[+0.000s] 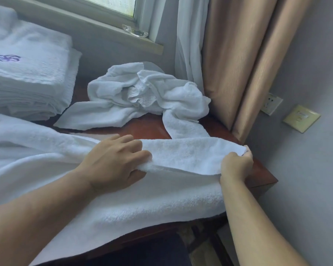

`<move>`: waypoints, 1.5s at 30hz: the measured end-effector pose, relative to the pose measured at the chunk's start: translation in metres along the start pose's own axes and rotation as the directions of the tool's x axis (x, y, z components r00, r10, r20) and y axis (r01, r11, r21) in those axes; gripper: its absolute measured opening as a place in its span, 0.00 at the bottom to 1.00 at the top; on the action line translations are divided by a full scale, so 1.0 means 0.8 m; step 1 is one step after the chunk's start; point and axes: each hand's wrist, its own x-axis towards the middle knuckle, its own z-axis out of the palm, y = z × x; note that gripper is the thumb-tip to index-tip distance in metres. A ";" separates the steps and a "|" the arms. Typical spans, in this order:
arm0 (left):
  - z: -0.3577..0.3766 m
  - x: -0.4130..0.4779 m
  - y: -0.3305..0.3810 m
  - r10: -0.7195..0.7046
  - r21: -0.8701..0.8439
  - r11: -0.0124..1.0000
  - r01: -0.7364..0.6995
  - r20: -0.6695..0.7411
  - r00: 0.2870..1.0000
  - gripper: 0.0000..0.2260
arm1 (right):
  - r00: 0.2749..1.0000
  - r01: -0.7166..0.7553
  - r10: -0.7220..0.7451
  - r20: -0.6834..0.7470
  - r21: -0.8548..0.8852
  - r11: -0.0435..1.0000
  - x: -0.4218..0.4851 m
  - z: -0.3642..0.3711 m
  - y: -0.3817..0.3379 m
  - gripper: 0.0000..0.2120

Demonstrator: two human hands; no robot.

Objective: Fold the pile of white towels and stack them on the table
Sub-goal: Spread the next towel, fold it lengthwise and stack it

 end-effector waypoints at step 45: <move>0.009 0.001 -0.011 -0.260 0.016 0.965 0.263 -0.104 0.960 0.10 | 0.693 0.704 -0.289 0.660 -0.535 0.467 -0.067 0.041 -0.041 0.07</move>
